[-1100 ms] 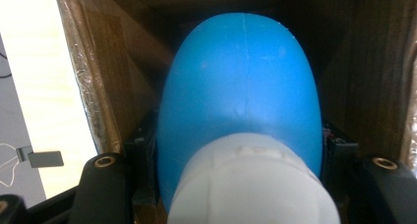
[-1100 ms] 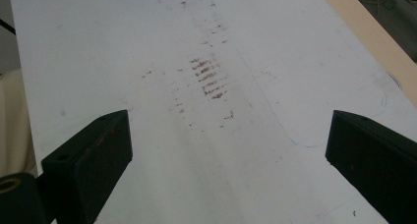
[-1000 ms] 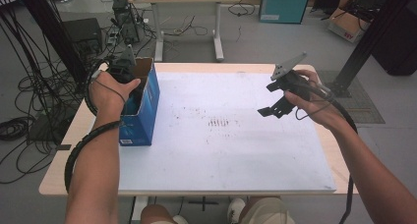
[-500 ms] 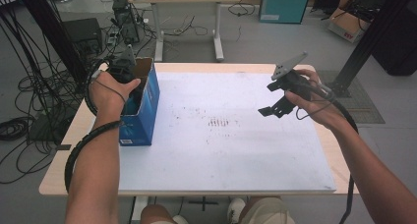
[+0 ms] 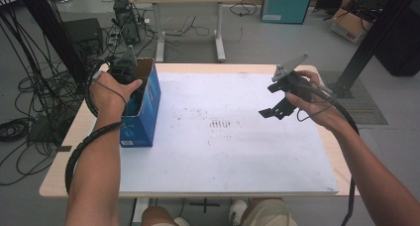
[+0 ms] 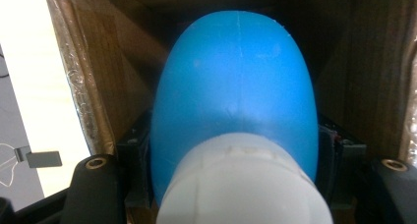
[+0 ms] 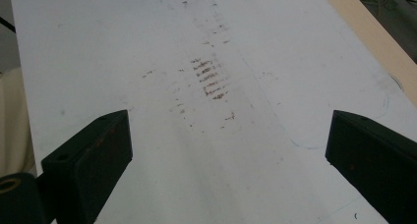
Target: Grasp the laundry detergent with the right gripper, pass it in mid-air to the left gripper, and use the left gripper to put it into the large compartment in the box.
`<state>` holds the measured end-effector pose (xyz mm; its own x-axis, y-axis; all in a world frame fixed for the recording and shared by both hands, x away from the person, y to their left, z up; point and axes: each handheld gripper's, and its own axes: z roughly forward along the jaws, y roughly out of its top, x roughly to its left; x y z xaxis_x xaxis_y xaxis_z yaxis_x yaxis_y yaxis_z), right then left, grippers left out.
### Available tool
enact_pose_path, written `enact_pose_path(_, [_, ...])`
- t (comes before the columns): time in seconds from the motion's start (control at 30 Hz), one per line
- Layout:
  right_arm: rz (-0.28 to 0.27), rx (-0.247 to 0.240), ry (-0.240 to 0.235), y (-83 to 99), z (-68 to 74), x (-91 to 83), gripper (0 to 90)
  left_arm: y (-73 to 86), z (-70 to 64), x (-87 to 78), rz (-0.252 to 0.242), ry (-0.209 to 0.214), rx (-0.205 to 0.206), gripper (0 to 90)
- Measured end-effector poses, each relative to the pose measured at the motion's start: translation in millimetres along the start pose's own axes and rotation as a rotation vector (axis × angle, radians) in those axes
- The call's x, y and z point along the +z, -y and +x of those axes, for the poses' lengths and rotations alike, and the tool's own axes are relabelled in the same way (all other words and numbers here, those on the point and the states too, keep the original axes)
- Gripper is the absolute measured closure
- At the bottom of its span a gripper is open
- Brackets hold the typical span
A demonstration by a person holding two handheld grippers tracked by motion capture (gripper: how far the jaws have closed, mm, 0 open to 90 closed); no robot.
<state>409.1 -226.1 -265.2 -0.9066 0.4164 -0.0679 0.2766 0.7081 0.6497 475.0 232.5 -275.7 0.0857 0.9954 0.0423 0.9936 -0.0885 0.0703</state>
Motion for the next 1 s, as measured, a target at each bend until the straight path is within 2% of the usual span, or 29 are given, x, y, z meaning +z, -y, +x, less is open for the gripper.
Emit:
enact_pose_path(0.3, [0.002, 0.0, 0.006, 1.8, -1.1, -2.0, 3.8, 0.9, -1.9, -0.7, -0.003, 0.007, 0.005, 28.6])
enact_pose_path(0.57, [-0.004, -0.002, 0.005, 1.4, -0.6, -1.9, 3.7, 2.8, -1.6, -11.4, -0.019, 0.007, 0.013, 28.2])
enact_pose_path(0.67, [-0.005, 0.004, 0.004, 0.8, 0.2, -1.1, 3.7, 3.6, -2.5, -16.3, -0.023, -0.01, 0.018, 26.4])
enact_pose_path(0.87, [-0.012, -0.014, -0.003, -0.6, -1.1, 0.7, 3.7, 6.8, -1.9, -27.7, -0.043, -0.033, 0.016, 26.1])
enact_pose_path(1.0, [-0.007, -0.001, 0.0, 0.4, -0.5, 2.1, 3.8, 12.1, -3.2, -37.2, -0.054, -0.042, 0.02, 25.5])
